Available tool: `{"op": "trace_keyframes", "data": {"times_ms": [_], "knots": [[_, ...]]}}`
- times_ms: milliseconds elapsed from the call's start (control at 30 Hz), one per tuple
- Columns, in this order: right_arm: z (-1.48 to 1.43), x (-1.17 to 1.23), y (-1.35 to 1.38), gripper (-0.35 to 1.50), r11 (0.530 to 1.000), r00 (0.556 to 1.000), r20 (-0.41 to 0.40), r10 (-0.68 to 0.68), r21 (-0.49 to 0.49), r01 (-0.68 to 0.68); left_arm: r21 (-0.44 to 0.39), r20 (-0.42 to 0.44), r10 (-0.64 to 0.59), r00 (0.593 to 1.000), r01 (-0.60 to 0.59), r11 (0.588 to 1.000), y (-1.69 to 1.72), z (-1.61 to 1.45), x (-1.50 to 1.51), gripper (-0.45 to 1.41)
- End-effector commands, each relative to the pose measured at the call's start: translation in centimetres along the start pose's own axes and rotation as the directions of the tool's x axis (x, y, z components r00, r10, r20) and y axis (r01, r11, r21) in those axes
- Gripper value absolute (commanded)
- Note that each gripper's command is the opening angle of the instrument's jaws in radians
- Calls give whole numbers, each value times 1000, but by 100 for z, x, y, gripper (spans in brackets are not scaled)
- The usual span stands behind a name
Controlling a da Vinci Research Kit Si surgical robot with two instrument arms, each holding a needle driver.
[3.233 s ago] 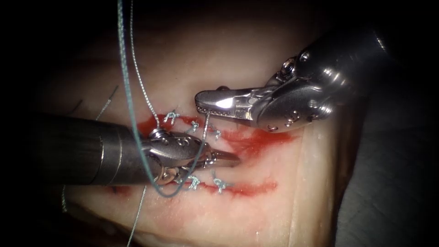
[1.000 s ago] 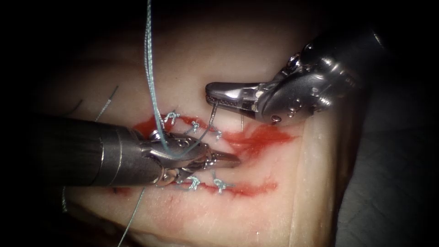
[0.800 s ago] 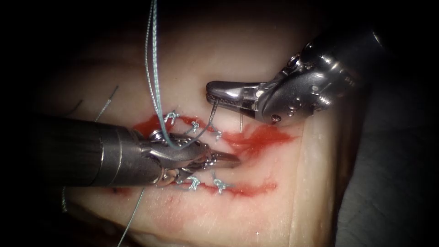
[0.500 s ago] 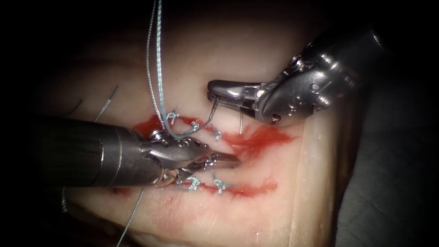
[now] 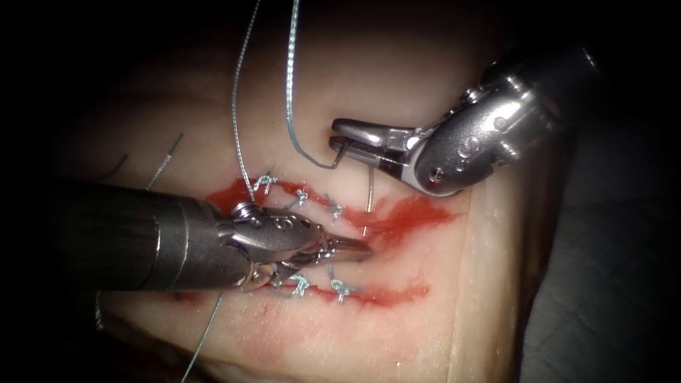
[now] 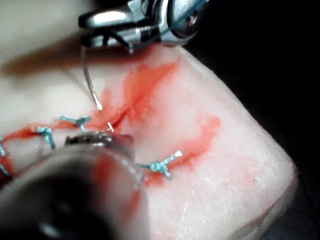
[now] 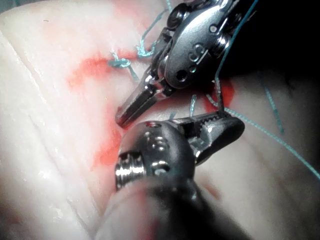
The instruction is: Wound Closure
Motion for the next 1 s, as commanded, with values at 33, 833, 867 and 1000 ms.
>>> {"op": "trace_keyframes", "data": {"times_ms": [33, 833, 867, 1000], "knots": [[9, 4, 3, -35, 1000, 1000, 1, 9, -2, -9, -1, 0, 1, 1000, -1, 1000, 2, 7, -1, -45], [2, 19, -15, -35, 976, 976, 18, 218, -32, -217, -12, -25, 9, 1000, -9, 1000, 8, 2, 6, -45], [2, 21, -14, -35, 969, 970, 18, 244, -33, -243, -10, -26, 9, 1000, -9, 1000, 9, 1, 6, -45], [1, 29, -11, -35, 951, 951, 26, 308, -46, -307, -5, -28, 8, 1000, -9, 1000, 11, -3, 4, -45]]}}
